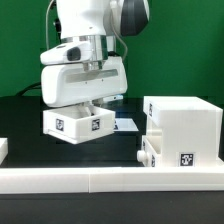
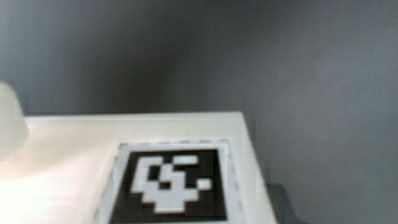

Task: Assemble drawer

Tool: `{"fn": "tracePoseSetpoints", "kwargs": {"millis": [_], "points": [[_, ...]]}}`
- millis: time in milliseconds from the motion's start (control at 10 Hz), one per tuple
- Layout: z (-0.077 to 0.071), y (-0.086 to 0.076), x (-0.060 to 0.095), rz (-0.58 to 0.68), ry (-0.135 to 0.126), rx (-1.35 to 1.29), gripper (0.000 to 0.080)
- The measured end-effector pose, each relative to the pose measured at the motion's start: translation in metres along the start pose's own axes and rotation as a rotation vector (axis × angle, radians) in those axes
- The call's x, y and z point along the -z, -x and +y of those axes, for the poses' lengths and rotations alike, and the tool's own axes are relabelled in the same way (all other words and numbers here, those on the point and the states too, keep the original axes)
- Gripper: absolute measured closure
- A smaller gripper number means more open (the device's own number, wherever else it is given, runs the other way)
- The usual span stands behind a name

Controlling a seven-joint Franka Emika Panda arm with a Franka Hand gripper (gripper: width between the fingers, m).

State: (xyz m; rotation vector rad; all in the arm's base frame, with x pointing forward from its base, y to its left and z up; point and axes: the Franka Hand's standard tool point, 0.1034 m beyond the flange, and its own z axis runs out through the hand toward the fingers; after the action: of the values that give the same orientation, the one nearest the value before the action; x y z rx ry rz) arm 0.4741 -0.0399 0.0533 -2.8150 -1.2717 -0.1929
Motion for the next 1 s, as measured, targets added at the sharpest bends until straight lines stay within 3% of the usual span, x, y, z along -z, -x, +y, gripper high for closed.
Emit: {"fn": "tracePoseSetpoints", "kwargs": {"millis": [600,700,1000], "points": [[0.005,-0.003,0.001,-0.014,-0.005,0.393,0.0758],[0.006,-0.005,0.002,-0.023,-0.016,0.469,0.0758],[0.022,-0.022,0.002,-0.025,-0.034,0.612,0.0758]]}}
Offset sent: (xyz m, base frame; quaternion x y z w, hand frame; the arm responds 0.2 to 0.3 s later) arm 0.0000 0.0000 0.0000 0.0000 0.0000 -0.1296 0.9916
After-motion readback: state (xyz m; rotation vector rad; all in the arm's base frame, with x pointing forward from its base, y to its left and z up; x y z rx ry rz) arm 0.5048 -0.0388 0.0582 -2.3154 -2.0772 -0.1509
